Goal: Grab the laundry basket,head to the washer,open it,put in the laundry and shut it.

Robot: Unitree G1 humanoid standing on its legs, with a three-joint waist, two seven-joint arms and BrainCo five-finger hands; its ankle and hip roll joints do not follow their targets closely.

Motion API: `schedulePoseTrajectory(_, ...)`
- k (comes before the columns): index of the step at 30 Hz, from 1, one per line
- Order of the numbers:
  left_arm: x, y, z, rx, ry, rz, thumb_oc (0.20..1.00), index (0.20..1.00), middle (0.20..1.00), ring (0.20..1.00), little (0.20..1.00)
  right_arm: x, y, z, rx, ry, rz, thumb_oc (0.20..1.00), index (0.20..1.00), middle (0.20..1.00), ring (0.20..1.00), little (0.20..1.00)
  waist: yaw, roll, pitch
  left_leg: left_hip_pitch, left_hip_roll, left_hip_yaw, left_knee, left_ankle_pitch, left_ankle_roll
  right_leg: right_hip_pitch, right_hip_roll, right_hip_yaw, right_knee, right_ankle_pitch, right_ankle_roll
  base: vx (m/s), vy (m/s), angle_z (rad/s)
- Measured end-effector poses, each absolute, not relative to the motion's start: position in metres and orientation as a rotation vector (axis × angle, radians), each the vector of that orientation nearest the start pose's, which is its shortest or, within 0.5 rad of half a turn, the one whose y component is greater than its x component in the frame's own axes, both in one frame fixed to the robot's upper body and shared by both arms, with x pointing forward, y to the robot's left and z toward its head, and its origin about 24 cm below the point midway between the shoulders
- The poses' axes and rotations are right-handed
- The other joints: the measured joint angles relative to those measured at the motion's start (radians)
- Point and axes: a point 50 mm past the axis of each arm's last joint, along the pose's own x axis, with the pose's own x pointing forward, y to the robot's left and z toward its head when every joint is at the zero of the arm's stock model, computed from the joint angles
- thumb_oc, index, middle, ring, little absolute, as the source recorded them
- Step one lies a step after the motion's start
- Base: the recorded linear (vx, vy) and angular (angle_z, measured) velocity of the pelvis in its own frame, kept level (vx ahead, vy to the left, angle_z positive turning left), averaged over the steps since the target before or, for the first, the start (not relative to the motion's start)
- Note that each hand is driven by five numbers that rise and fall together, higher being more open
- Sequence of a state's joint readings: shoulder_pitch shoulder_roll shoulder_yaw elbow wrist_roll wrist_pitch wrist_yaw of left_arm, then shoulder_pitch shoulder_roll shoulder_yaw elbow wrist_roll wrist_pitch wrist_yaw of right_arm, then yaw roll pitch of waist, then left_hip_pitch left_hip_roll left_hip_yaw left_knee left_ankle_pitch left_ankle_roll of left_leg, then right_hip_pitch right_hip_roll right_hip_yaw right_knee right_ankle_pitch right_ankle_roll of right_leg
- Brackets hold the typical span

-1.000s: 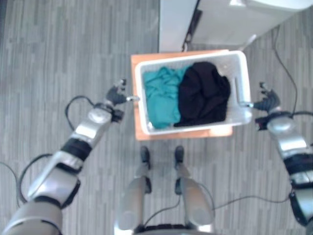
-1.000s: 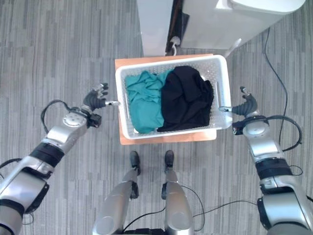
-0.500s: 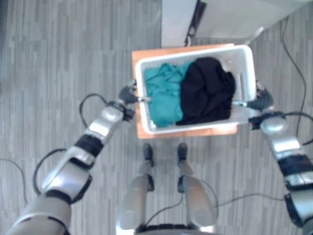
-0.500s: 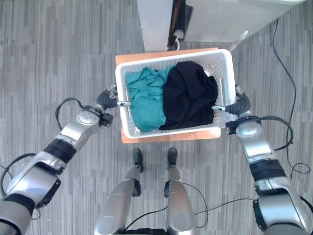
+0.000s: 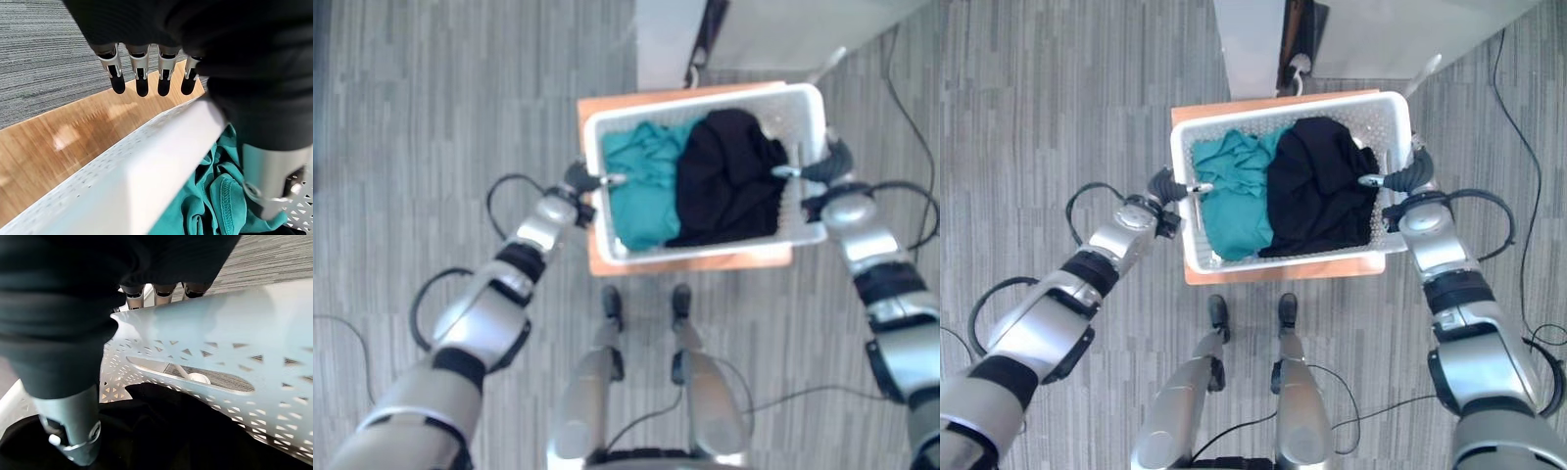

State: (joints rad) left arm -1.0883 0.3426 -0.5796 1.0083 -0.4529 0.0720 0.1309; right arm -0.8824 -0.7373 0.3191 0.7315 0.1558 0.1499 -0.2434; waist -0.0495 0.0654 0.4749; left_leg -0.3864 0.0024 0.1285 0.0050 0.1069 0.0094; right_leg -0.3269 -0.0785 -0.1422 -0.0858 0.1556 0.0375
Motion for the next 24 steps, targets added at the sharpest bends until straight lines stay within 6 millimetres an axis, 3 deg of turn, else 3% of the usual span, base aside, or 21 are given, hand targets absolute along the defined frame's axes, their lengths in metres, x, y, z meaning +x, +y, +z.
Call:
schedulePoseTrajectory(16,0.414,0.132,0.165,0.426,-0.019,-0.087,1.0,1.0,1.0,1.0,1.0,0.382,-0.284,0.184,-0.623,-0.017,-0.381,1.0,1.0,1.0,1.0,1.0,-0.009,-0.005,0.001,-0.033,0.0,-0.005,0.006,0.005,0.002,-0.024,0.001,-0.008,0.001,0.008,-0.003,0.0,0.0,0.0)
schedulePoseTrajectory(17,0.414,0.132,0.165,0.426,-0.019,-0.087,0.878,0.878,0.878,0.878,0.878,0.382,-0.284,0.184,-0.623,-0.017,-0.381,1.0,1.0,1.0,1.0,1.0,-0.009,-0.005,0.001,-0.033,0.0,-0.005,0.006,0.005,0.002,-0.024,0.001,-0.008,0.001,0.008,-0.003,0.0,0.0,0.0)
schedulePoseTrajectory(18,0.414,0.133,0.165,0.437,-0.022,-0.084,0.812,0.812,0.812,0.812,0.812,0.382,-0.283,0.184,-0.617,-0.015,-0.378,1.0,1.0,1.0,1.0,1.0,-0.01,-0.007,0.001,-0.035,0.001,-0.005,0.007,0.005,0.002,-0.025,0.001,-0.008,0.001,0.008,-0.003,0.0,0.0,0.0)
schedulePoseTrajectory(19,0.414,0.133,0.166,0.446,-0.027,-0.085,0.564,0.564,0.564,0.564,0.564,0.383,-0.282,0.184,-0.612,-0.014,-0.377,1.0,1.0,1.0,1.0,1.0,-0.011,-0.008,0.001,-0.035,0.001,-0.005,0.009,0.005,0.002,-0.025,0.001,-0.008,0.002,0.008,-0.003,0.0,0.0,0.0)
schedulePoseTrajectory(20,0.414,0.134,0.166,0.445,-0.027,-0.082,0.426,0.426,0.426,0.426,0.426,0.383,-0.281,0.183,-0.609,-0.013,-0.372,0.881,0.881,0.881,0.881,0.881,-0.011,-0.008,0.0,-0.035,0.001,-0.005,0.01,0.005,0.002,-0.026,0.001,-0.008,0.004,0.008,-0.003,0.0,0.0,0.0)
schedulePoseTrajectory(21,0.414,0.135,0.167,0.449,-0.028,-0.078,0.407,0.407,0.407,0.407,0.407,0.383,-0.28,0.182,-0.608,-0.012,-0.365,0.859,0.859,0.859,0.859,0.859,-0.012,-0.01,-0.001,-0.037,0.002,-0.004,0.011,0.005,0.002,-0.03,0.001,-0.006,0.008,0.008,-0.003,0.0,0.0,-0.04)
schedulePoseTrajectory(22,0.414,0.137,0.168,0.452,-0.03,-0.071,0.26,0.26,0.26,0.26,0.26,0.384,-0.278,0.181,-0.617,-0.014,-0.354,0.693,0.693,0.693,0.693,0.693,-0.012,-0.014,-0.003,-0.043,0.003,-0.003,0.013,0.005,0.002,-0.039,0.001,-0.003,0.012,0.008,-0.003,0.0,-0.002,-0.05)
schedulePoseTrajectory(23,0.414,0.141,0.172,0.459,-0.042,-0.062,0.2,0.2,0.2,0.2,0.2,0.384,-0.276,0.182,-0.619,-0.02,-0.342,0.611,0.611,0.611,0.611,0.611,-0.015,-0.019,-0.006,-0.053,0.003,-0.003,0.015,0.005,0.002,-0.049,0.001,-0.002,0.014,0.008,-0.003,0.0,-0.002,-0.05)
schedulePoseTrajectory(24,0.414,0.144,0.176,0.469,-0.056,-0.05,0.2,0.2,0.2,0.2,0.2,0.384,-0.275,0.183,-0.618,-0.027,-0.334,0.576,0.576,0.576,0.576,0.576,-0.016,-0.023,-0.007,-0.061,0.004,-0.002,0.016,0.008,0.003,-0.06,0.002,-0.001,0.018,0.009,-0.004,0.0,0.0,0.0)
